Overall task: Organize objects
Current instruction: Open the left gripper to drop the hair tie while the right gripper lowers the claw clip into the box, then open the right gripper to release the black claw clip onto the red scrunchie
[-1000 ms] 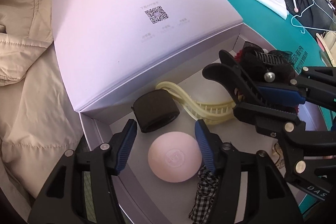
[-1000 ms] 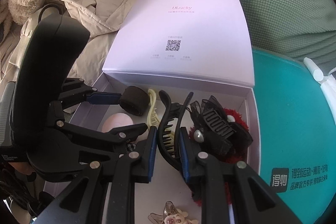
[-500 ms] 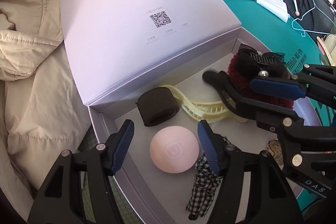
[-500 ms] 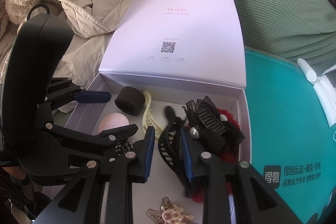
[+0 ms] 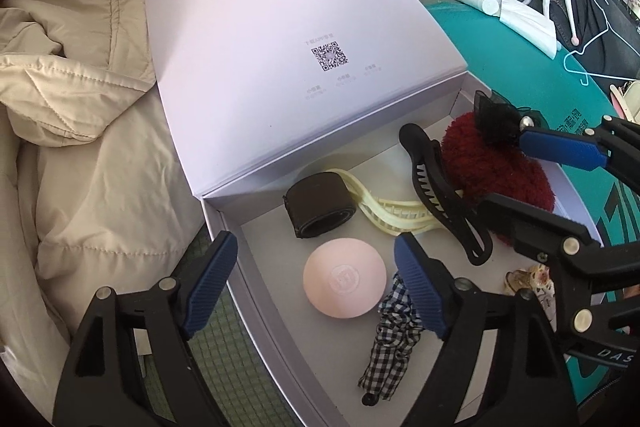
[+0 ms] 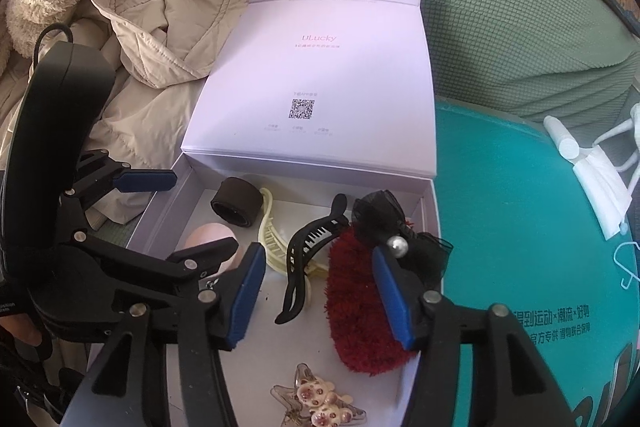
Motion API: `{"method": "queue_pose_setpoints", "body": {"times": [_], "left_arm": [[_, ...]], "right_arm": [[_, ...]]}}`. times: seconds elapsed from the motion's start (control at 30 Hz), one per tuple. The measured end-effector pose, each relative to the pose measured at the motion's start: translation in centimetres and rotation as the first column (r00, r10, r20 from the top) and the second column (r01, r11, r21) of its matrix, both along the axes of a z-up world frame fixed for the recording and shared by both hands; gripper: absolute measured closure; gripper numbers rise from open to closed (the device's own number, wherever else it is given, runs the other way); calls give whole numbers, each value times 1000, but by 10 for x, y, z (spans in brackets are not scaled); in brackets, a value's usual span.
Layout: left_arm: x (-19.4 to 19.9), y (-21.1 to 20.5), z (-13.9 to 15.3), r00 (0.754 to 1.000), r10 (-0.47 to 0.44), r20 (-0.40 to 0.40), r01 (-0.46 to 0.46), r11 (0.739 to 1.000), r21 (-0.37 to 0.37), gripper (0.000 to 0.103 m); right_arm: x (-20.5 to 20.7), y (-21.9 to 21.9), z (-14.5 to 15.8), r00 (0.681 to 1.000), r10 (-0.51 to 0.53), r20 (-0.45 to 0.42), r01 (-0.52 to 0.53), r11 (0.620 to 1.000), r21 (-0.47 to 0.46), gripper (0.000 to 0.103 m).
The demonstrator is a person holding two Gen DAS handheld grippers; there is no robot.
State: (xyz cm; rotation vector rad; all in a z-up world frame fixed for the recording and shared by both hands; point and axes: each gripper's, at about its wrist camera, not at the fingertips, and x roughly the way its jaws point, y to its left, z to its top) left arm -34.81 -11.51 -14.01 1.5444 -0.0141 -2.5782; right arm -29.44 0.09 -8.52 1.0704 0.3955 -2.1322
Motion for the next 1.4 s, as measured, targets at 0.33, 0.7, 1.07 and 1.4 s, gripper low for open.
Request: {"method": "queue_pose_setpoints", "body": {"times": [0.33,0.7,1.07,1.4], "left_arm": [[17,-2,20,999,32,-27,-32,999,11,22],[58,-9,78,995,69,-72,-66,997,43,13],[94,11,138,989,36,-141,-38,999,-11,9],[135,35,162,983,37,-182,-43,999,-26,9]], "right_arm": [[8,18,12,999,-34,-18,34,999,-8,47],[24,39,50,996,-58,-69,56,998,-30,46],[45,63,90,990,-82,-113,76,996,-53,42],[81,89,112,982,-109,-155,100,993,-60,40]]}}
